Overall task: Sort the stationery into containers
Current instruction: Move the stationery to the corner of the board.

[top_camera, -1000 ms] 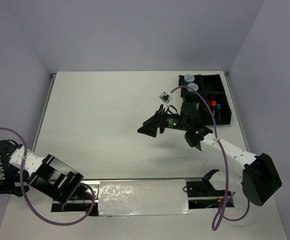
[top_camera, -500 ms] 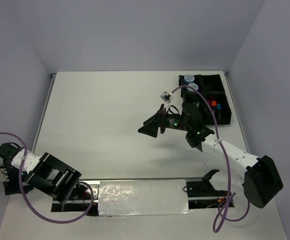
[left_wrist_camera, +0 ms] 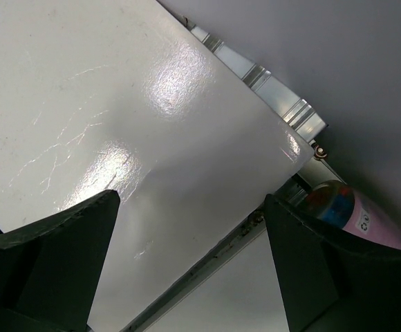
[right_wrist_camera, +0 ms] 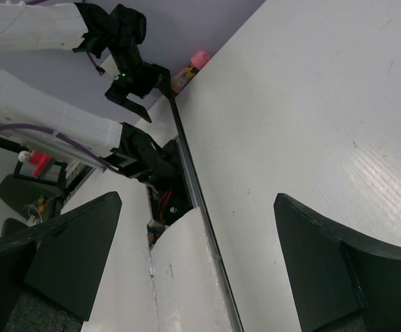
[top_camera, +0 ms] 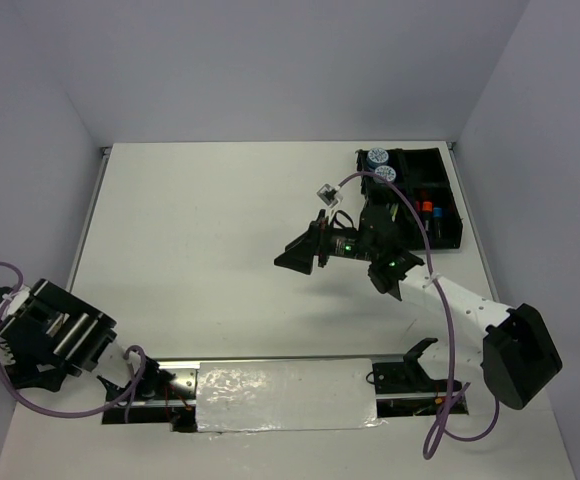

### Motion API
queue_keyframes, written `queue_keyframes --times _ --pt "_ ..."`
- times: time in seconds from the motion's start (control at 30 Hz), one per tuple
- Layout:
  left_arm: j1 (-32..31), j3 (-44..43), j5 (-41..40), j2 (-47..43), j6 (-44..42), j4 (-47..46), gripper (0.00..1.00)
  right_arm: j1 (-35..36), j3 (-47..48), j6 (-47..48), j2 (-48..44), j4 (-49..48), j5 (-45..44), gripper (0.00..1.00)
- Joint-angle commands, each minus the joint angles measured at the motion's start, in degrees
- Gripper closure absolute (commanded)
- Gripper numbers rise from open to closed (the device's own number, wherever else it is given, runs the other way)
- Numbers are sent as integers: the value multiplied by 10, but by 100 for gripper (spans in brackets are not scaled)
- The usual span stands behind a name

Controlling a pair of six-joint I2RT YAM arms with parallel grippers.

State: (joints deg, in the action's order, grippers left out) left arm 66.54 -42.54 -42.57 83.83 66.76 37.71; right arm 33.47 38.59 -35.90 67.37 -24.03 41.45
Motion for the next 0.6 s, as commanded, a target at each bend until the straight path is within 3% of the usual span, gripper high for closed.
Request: queue_keyframes --times 0.0,0.23,0.57 --pt "9 -13 13 9 -46 -54 1 -3 11 0 7 -33 12 0" --pt "3 38 92 -34 -128 -196 1 -3 6 7 -13 -25 5 0" --pt "-54 11 155 11 -207 -273 1 -3 25 59 -71 57 -21 0"
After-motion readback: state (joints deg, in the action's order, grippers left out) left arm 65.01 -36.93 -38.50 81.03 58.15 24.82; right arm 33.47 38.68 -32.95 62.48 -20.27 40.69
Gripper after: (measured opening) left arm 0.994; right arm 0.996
